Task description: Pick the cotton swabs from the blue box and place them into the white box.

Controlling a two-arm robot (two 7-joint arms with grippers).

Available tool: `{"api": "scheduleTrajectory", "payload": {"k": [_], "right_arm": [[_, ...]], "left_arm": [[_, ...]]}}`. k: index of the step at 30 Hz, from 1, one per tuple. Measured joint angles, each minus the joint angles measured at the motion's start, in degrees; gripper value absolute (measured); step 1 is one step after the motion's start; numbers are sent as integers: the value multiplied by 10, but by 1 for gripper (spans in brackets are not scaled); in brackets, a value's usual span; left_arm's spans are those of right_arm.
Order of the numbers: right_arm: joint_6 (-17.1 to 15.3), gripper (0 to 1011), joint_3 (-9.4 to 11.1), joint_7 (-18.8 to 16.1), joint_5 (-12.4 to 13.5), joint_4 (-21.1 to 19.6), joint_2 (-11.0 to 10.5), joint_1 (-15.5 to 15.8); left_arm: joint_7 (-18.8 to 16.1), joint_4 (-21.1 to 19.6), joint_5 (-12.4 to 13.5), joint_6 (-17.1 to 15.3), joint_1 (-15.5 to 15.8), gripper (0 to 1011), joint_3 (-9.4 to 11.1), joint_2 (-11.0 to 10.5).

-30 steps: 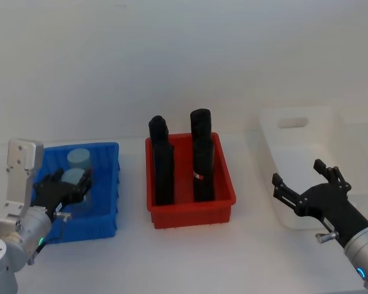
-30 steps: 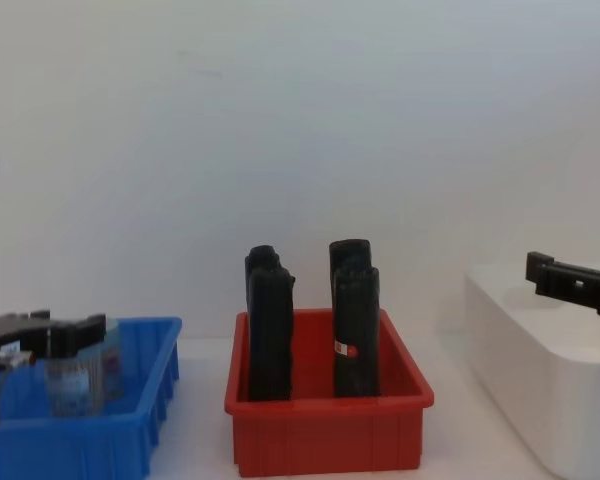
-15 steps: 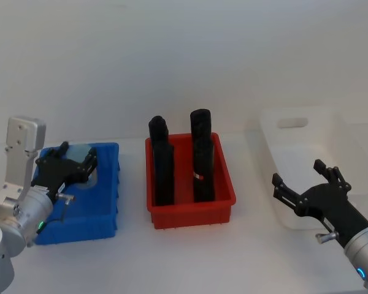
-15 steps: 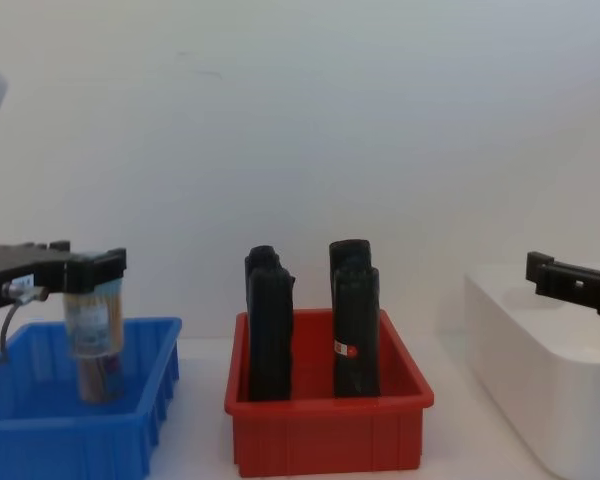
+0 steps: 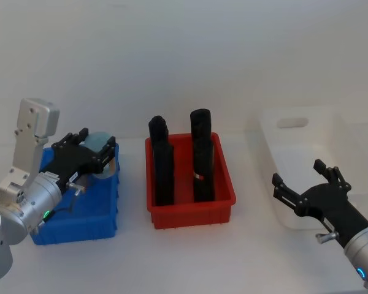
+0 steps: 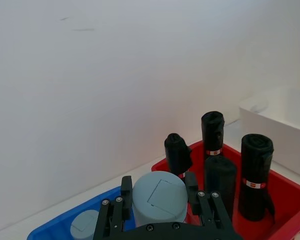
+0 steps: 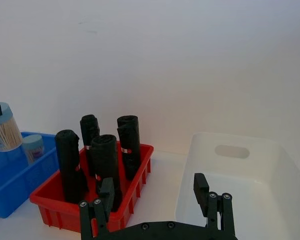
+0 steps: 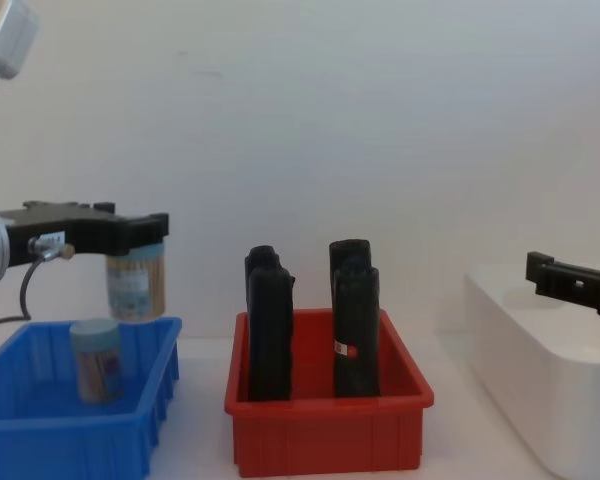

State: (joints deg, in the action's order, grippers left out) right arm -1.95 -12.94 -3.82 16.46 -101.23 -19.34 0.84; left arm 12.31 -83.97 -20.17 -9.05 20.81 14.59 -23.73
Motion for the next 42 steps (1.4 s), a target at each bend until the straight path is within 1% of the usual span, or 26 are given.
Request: {"api": "scheduleTrajectory", "payload": {"k": [3, 4, 6, 8, 12, 16, 18, 20, 21, 23, 24, 30, 36, 42], "right_arm": [[0, 1001, 0, 0, 0, 0, 0, 0], [0, 1001, 0, 0, 0, 0, 0, 0], [0, 1001, 0, 0, 0, 0, 0, 0], [0, 1001, 0, 0, 0, 0, 0, 0], [0, 1001, 0, 0, 0, 0, 0, 0], [0, 1001, 0, 0, 0, 0, 0, 0], [0, 1001, 0, 0, 0, 0, 0, 0], [0, 1001, 0, 0, 0, 0, 0, 0], [0, 1001, 0, 0, 0, 0, 0, 0], [0, 1001, 0, 0, 0, 0, 0, 0], [0, 1001, 0, 0, 0, 0, 0, 0], [0, 1001, 0, 0, 0, 0, 0, 0], [0, 1001, 0, 0, 0, 0, 0, 0], [0, 1001, 0, 0, 0, 0, 0, 0]], "left_arm": [[9, -3, 0, -3, 2, 644, 0, 0], [22, -7, 0, -9, 6, 644, 0, 0], [37, -9, -2, -16, 10, 644, 1, 1], [45, -10, -3, -19, 12, 644, 1, 2], [77, -12, -8, -31, 24, 644, 3, 6], [99, -11, -12, -39, 32, 644, 4, 9], [123, -8, -15, -48, 42, 644, 7, 13], [133, -5, -17, -53, 48, 643, 8, 16], [145, -3, -18, -57, 53, 643, 10, 18], [153, 0, -19, -60, 58, 644, 11, 21], [164, 2, -21, -64, 64, 644, 13, 24], [199, 13, -24, -75, 82, 644, 19, 34], [228, 21, -27, -84, 98, 644, 26, 43], [244, 27, -28, -89, 107, 644, 30, 49]]}}
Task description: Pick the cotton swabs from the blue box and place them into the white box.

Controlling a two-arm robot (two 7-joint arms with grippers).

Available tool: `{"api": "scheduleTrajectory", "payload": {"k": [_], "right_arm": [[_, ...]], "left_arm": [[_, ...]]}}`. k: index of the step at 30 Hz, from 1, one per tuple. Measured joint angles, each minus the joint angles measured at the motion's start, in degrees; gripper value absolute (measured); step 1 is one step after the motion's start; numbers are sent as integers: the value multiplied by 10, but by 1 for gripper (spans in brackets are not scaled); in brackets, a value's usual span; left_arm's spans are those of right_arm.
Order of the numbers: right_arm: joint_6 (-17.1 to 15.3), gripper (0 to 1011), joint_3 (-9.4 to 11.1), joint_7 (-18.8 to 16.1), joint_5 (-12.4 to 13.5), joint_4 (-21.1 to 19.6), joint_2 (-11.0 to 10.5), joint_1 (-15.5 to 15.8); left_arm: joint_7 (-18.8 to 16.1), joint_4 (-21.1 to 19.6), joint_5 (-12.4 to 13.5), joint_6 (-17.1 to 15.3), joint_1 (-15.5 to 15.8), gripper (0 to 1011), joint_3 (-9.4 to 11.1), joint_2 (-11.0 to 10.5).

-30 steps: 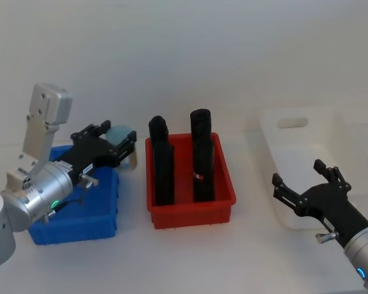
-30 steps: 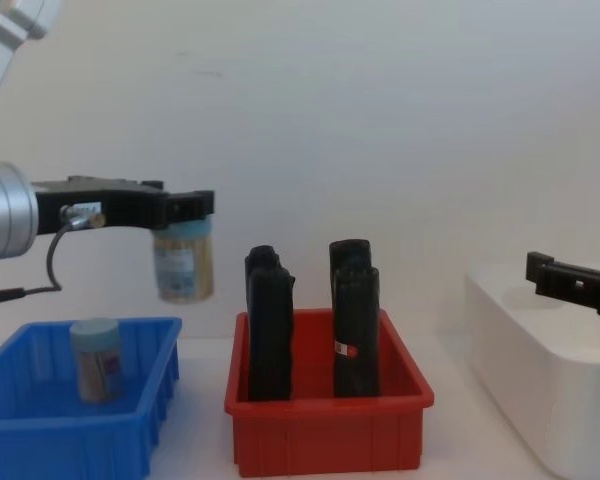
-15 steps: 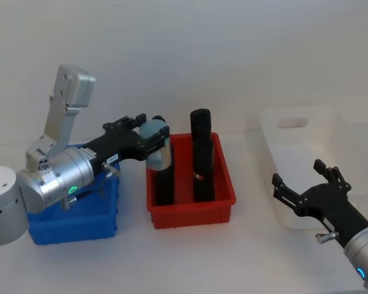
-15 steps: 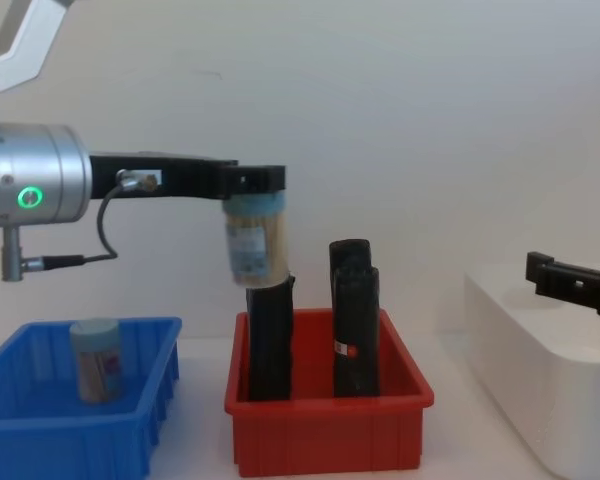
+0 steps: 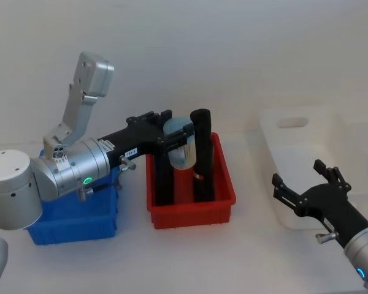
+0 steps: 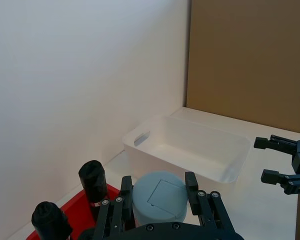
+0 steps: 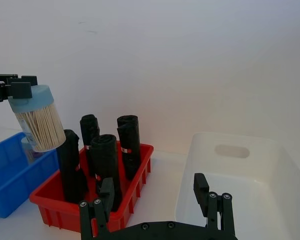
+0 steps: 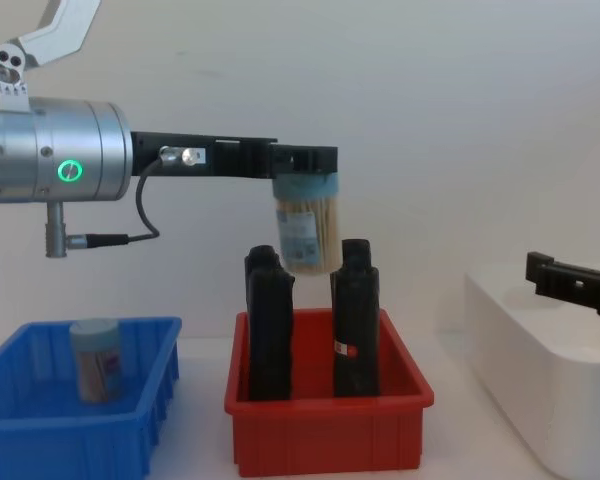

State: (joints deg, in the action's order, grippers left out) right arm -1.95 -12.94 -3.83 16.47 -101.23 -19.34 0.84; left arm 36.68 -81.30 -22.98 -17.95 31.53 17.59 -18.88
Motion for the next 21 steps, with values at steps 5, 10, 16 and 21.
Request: {"api": "scheduleTrajectory", "payload": {"k": [5, 10, 16, 21], "right_arm": [[0, 1001, 0, 0, 0, 0, 0, 0], [0, 1001, 0, 0, 0, 0, 0, 0], [0, 1001, 0, -5, 0, 0, 0, -1], [-1, 1001, 0, -19, -1, 3, 0, -4]], "left_arm": [[9, 3, -1, -3, 5, 644, 2, 3], [16, 5, -1, -5, 9, 644, 4, 5], [21, 6, -2, -7, 12, 644, 5, 7], [24, 7, -2, -7, 14, 644, 6, 8]]}}
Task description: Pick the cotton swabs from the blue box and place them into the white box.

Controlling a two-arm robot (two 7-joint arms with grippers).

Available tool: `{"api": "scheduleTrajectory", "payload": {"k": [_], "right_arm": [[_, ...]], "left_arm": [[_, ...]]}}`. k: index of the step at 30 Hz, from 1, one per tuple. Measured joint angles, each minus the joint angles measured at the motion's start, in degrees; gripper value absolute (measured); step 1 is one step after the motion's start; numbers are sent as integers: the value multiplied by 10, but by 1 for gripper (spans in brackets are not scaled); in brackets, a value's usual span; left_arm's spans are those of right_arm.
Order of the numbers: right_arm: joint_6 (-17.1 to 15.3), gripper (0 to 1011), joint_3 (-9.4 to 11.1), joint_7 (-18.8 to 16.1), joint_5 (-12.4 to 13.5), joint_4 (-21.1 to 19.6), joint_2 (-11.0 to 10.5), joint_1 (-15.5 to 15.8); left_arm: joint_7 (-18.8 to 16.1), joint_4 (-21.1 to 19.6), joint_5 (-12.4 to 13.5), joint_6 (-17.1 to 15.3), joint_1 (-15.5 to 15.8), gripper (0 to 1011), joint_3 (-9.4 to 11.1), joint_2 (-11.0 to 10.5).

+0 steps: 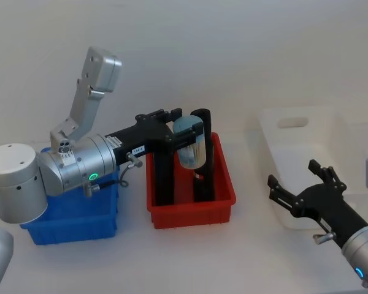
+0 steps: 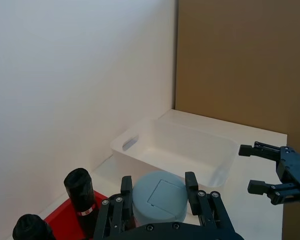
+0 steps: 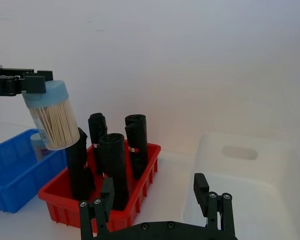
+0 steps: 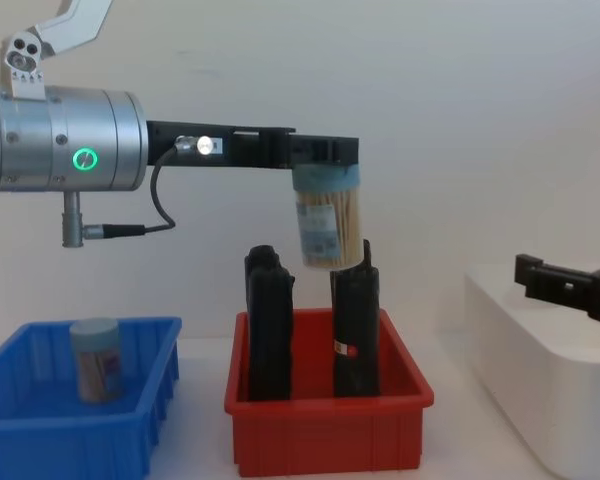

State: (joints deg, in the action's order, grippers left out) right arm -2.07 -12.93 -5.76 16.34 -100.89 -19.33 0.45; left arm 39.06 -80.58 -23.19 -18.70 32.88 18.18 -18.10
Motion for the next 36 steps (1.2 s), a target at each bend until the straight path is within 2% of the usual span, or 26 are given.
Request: {"api": "scheduleTrajectory", "payload": {"k": [15, 19, 24, 36], "right_arm": [[-16, 1001, -5, -90, -12, 35, 6, -37], [-17, 1001, -6, -105, -14, 42, 8, -44], [-17, 1001, -6, -106, -15, 43, 8, -45], [-14, 1001, -5, -79, -12, 32, 6, -35]], "left_arm": [[4, 1, 0, -1, 2, 644, 1, 1], [4, 1, 0, -2, 2, 644, 1, 1], [5, 1, 0, -2, 2, 644, 1, 2], [5, 1, 0, -2, 3, 644, 1, 2]]}}
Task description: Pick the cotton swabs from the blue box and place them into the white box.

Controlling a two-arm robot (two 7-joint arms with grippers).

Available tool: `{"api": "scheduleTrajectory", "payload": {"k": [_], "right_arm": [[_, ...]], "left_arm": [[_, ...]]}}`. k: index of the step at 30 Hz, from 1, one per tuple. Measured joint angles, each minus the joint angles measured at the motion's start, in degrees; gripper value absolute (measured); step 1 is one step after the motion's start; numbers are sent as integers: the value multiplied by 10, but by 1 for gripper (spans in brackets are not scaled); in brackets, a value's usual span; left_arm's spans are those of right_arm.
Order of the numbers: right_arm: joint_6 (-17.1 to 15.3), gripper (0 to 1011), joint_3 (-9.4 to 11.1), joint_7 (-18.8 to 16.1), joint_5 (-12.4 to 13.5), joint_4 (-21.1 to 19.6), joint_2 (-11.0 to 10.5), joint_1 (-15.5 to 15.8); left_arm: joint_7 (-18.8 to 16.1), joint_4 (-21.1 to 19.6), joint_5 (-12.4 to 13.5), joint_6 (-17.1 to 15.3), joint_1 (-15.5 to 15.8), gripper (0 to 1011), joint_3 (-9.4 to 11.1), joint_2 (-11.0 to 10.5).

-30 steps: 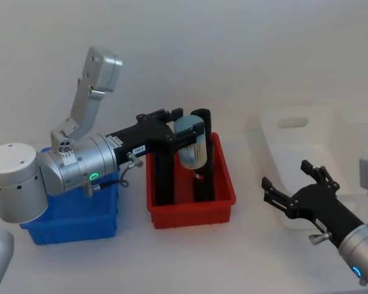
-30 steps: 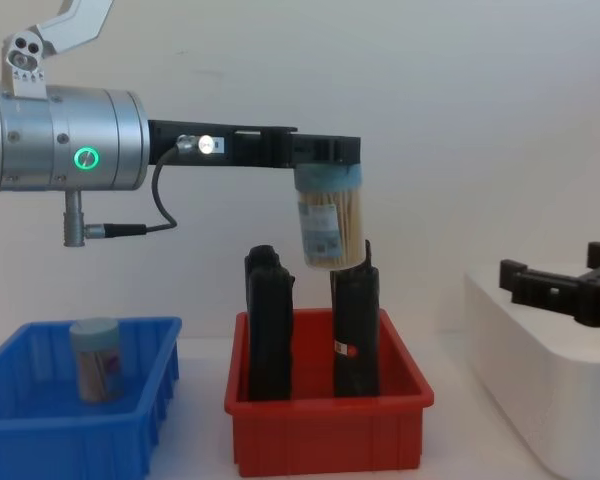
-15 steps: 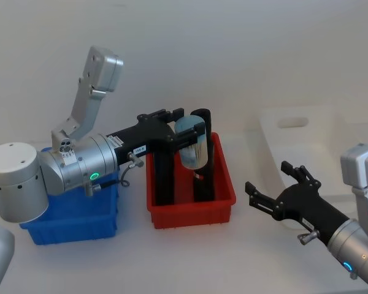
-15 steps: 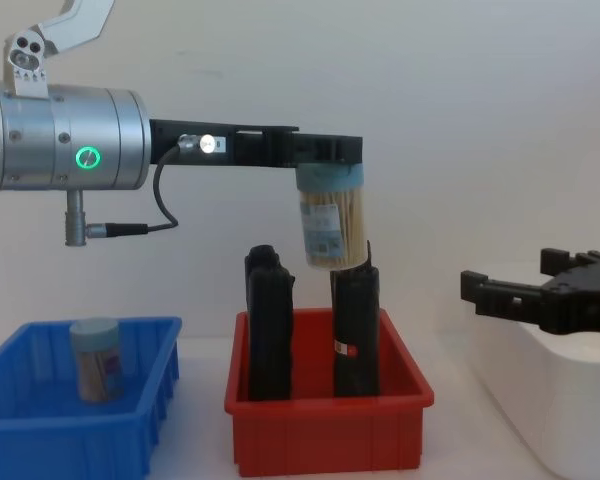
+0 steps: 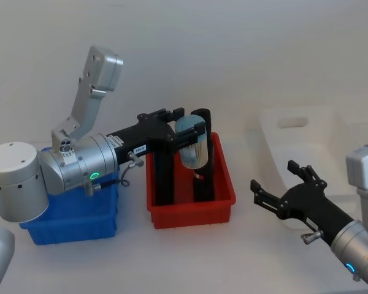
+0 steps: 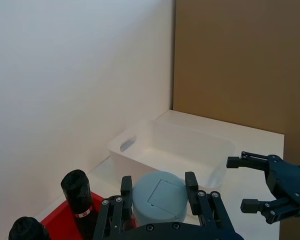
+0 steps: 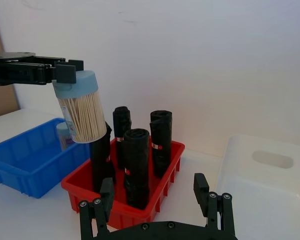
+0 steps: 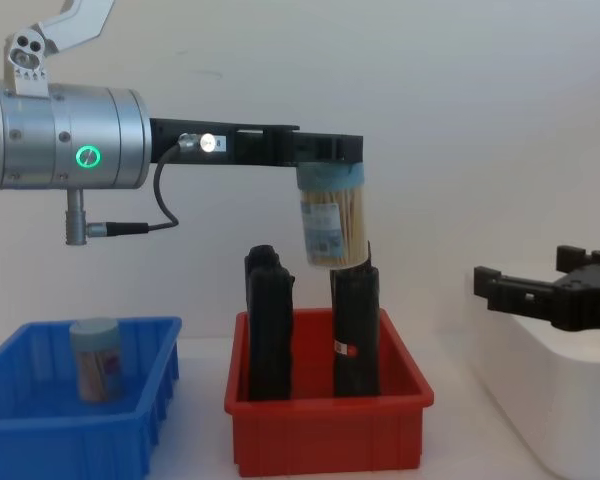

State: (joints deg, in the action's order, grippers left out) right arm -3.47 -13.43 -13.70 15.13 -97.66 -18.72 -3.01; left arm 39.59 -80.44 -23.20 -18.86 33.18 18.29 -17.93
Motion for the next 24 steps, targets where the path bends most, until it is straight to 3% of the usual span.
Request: {"api": "scheduleTrajectory", "payload": {"k": [24], "right_arm": [[-8, 1001, -4, 0, -3, 1, 9, -8]], "left_arm": [[0, 0, 0, 0, 0, 644, 0, 0]]}}
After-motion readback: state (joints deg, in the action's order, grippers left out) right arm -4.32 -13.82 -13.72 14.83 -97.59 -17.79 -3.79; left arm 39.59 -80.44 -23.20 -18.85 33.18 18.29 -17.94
